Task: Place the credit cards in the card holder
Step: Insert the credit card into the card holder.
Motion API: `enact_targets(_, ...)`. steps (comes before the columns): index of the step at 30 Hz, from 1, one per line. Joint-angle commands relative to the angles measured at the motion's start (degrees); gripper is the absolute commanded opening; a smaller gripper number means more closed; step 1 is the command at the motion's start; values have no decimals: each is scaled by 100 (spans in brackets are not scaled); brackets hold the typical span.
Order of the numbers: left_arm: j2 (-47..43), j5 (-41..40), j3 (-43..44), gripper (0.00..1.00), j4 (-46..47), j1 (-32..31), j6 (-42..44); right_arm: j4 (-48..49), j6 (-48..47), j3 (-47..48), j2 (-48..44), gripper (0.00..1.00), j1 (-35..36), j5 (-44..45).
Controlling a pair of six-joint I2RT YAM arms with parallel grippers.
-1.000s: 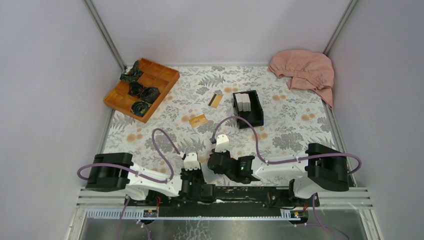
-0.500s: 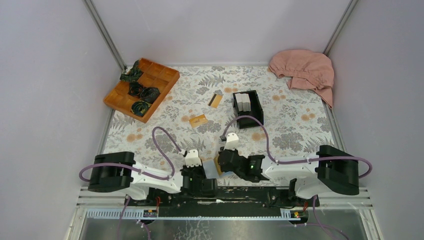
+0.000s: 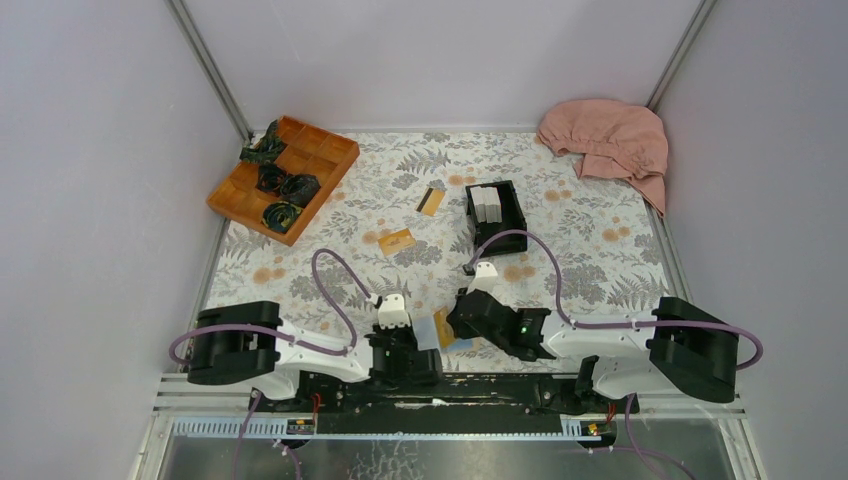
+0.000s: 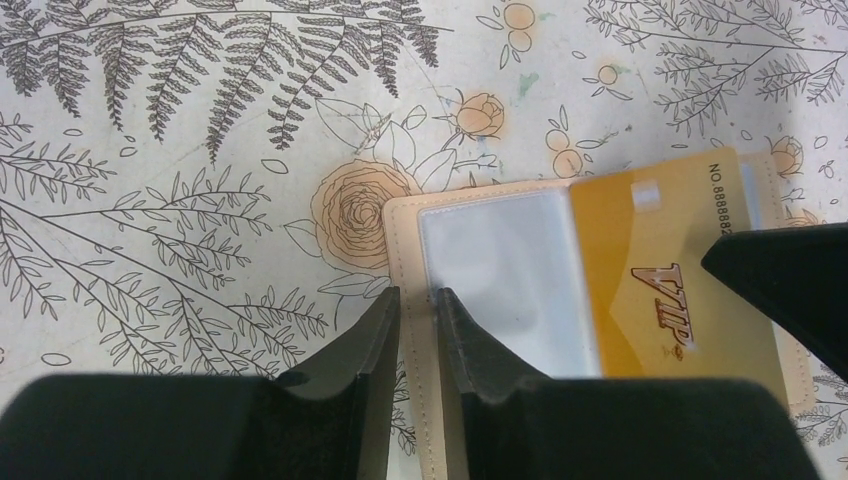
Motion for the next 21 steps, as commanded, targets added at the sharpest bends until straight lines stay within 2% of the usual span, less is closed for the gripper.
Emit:
enact_targets(1, 467, 819, -149, 24, 246, 62, 203, 42, 171, -314, 30, 0, -130, -403)
enact_targets(21, 707, 1084, -257, 19, 527, 57, 313, 634, 398, -754, 394, 0, -224, -741)
